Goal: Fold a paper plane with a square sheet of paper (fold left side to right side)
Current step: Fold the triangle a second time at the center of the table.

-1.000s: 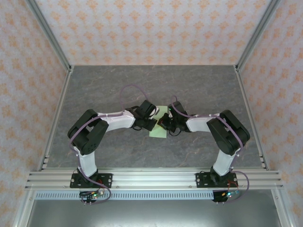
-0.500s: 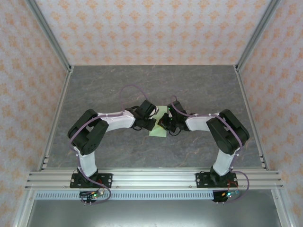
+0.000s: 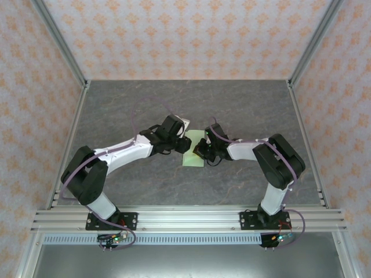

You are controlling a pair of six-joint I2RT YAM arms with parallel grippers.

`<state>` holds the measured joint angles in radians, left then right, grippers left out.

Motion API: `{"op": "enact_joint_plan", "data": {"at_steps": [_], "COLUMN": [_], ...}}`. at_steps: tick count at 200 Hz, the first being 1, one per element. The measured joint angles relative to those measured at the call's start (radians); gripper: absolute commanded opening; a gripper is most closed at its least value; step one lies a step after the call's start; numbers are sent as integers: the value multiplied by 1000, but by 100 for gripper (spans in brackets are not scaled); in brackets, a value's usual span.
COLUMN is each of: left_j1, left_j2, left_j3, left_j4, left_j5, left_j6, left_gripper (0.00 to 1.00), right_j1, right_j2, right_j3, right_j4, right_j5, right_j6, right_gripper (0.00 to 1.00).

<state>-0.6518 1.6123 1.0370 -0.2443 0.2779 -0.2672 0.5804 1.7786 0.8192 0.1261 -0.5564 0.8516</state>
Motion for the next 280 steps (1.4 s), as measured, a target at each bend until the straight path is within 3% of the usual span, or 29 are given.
{"op": "enact_joint_plan", "data": {"at_steps": [41,103,280], "left_j1": [0,0,0], "left_j2": [1,95,117], "left_j3": [-104,-110,-121], "left_j4": [28,77,84], "left_j5": [149,234,186], "left_j6": [-117,-190,-207], "left_gripper": [22,20,17], "right_j1": [0,0,0], "right_j2": [0,1,3], "right_j3": [0,6,11], "right_j4": [0,-10,-18], "right_j5": [0,-1,-4], "right_j6": [0,-5,-16], "right_gripper": [4,4,4]}}
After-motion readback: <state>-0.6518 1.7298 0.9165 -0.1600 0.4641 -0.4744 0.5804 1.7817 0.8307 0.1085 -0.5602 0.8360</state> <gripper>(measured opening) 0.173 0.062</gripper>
